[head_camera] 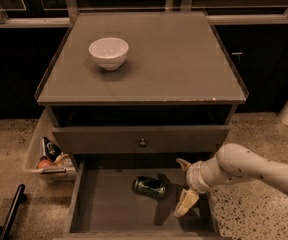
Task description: Pick green can from middle drawer and place on counter
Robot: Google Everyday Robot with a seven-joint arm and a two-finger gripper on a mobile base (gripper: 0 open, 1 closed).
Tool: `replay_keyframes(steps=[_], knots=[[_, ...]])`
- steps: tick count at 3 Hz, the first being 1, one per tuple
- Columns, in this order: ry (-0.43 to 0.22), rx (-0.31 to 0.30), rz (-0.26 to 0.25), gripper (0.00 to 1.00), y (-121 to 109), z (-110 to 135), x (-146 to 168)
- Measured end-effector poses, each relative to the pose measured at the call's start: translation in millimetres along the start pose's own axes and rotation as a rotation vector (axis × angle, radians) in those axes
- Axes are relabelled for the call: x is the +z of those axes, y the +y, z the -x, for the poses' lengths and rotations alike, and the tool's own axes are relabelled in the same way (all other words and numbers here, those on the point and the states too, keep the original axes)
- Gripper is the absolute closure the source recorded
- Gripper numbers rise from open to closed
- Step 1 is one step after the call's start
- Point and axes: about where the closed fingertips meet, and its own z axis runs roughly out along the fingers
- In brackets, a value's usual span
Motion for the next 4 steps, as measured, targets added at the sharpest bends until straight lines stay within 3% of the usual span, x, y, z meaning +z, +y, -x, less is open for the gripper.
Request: replay_keyframes(steps=[2, 4], knots=[[-0.014, 0.014, -0.009, 0.00, -2.4, -1.1, 10.2], [-0.063, -0.005, -0.065, 0.00, -19.3, -2.1, 53.0]])
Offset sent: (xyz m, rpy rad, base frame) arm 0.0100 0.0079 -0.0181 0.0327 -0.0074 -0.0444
